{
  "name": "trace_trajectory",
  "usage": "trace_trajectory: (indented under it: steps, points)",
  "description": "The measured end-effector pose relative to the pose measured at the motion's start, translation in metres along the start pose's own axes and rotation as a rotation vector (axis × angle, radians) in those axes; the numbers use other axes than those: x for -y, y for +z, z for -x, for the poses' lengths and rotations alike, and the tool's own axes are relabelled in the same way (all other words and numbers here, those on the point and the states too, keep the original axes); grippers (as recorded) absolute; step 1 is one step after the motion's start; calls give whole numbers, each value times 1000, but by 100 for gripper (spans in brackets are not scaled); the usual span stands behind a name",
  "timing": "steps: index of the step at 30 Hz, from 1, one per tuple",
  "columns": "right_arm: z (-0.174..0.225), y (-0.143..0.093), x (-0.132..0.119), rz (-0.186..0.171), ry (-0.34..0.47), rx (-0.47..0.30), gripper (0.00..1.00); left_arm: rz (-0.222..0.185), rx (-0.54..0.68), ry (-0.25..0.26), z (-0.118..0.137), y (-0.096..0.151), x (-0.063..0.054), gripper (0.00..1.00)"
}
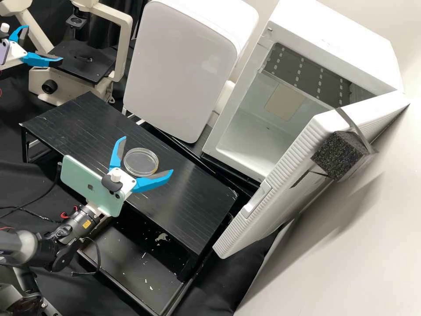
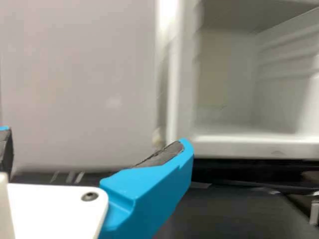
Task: Take the petri dish out of the incubator
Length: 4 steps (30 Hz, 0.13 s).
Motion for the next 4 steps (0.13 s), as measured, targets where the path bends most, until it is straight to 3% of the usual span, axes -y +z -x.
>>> trace_trajectory:
  steps: [4]
  points:
    - [0,-2,-2,-47,34,-1,100,0,0,0,0,0,0,100]
